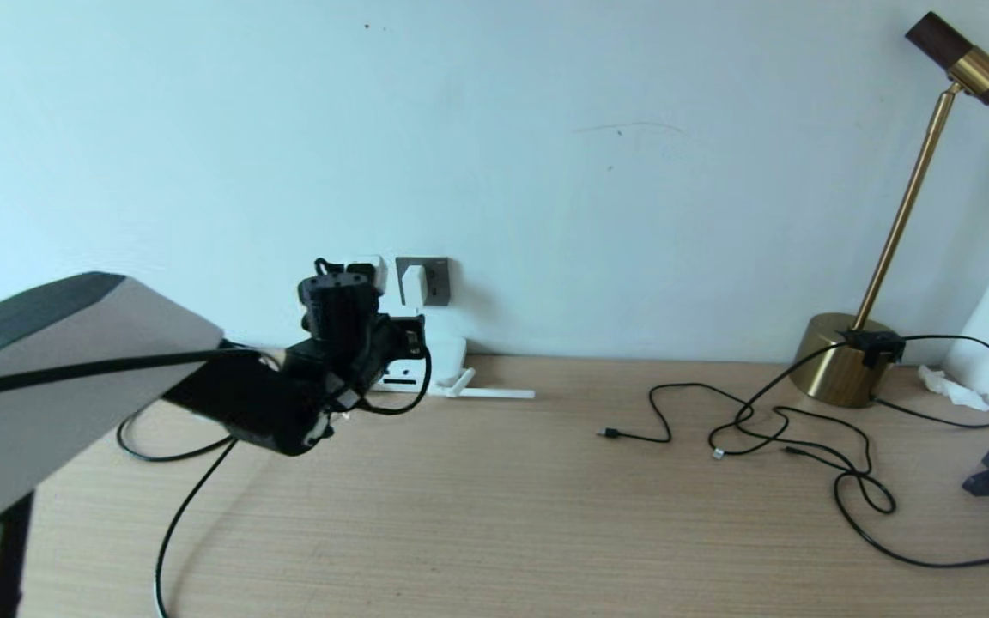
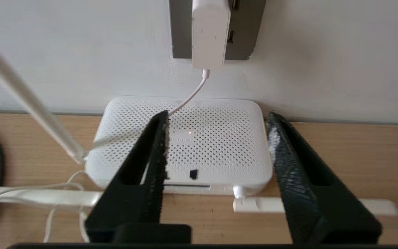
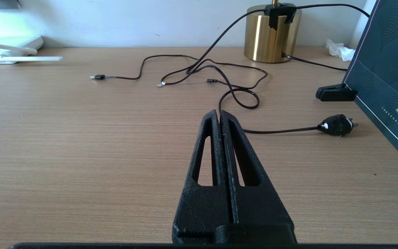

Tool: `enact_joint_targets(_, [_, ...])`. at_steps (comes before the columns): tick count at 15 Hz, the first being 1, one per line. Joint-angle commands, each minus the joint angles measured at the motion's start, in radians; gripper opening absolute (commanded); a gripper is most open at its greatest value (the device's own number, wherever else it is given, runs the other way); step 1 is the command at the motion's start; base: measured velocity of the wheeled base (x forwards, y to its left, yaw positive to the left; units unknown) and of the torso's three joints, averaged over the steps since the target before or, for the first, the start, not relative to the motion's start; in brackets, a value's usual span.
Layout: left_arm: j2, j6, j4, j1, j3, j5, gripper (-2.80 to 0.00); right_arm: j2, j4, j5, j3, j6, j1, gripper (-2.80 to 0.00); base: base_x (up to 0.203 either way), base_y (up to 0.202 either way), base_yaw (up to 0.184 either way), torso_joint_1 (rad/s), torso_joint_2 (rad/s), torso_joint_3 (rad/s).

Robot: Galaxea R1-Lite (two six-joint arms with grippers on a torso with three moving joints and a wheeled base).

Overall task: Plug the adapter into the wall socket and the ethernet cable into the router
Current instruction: Pick up cable

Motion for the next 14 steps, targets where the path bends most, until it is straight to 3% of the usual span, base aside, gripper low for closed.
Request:
enact_joint_targets(1, [-0.25,0.016,-0.018,-0.002,0.16,-0.032,-2.8,0.0,0.0,0.0,0.011,0.0,0.0,-2.8,0.0,0.0,0.0,0.0,0.0,0.0])
enact_joint_targets(3, [-0.452,0.085,-0.001,-0.001,0.284,-0.133,-2.8,0.0,0.0,0.0,0.011,0.0,0.0,-2.8,0.0,0.0,0.0,0.0,0.0,0.0])
enact_joint_targets(5, [-0.685,0.181,0.142,0.003,0.386,-0.286,-2.8,0.0,0.0,0.0,0.011,0.0,0.0,-2.8,0.0,0.0,0.0,0.0,0.0,0.0])
enact_joint_targets(6, [-0.79,0.219,0.289,0.004,0.415,-0.356,-2.8,0.0,0.0,0.0,0.011,0.0,0.0,-2.8,0.0,0.0,0.0,0.0,0.0,0.0])
enact_joint_targets(9, [-1.01,0.353,1.001,-0.013,0.467,-0.513,-2.8,0.0,0.0,0.0,0.011,0.0,0.0,-2.8,0.0,0.0,0.0,0.0,0.0,0.0])
enact_joint_targets(10, [-1.059,0.411,1.143,-0.049,0.498,-0.554,-2.8,0.0,0.0,0.0,0.011,0.0,0.0,-2.8,0.0,0.0,0.0,0.0,0.0,0.0])
enact_joint_targets(11, [-1.078,0.476,1.207,-0.106,0.529,-0.581,0.0,0.0,0.0,0.0,0.011,0.0,0.0,-2.8,0.0,0.0,0.0,0.0,0.0,0.0])
enact_joint_targets(14, [-0.981,0.657,1.283,-0.158,0.582,-0.598,0.0,0.0,0.0,0.0,0.011,0.0,0.0,-2.8,0.0,0.0,0.0,0.0,0.0,0.0])
